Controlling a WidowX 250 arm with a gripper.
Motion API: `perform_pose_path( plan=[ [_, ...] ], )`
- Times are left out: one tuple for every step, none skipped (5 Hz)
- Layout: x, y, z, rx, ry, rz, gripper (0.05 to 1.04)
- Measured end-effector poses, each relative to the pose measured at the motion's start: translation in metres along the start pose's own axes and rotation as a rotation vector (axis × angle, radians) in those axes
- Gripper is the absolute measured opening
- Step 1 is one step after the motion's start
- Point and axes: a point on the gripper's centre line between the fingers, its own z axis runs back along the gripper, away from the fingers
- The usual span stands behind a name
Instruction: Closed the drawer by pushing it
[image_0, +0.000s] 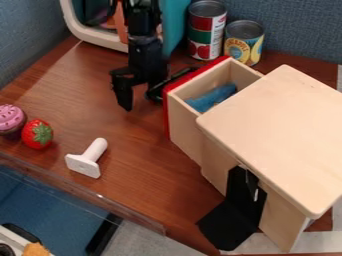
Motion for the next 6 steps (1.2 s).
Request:
perform_pose_path(
  plan=[
    [0.026,-0.011,0.001,0.003,0.049,-0.084,0.999],
    [0.059,-0.014,0.006,0.020,0.107,-0.191,0.999],
    [0.085,-0.016,0.012,0.038,0.145,-0.271,0.999],
    [0.091,-0.020,0.013,0.028,0.174,-0.285,0.999],
    [0.069,-0.017,0.030,0.021,0.205,-0.196,0.997],
    [0.010,-0.014,0.057,0.007,0.319,0.090,0.999]
  ],
)
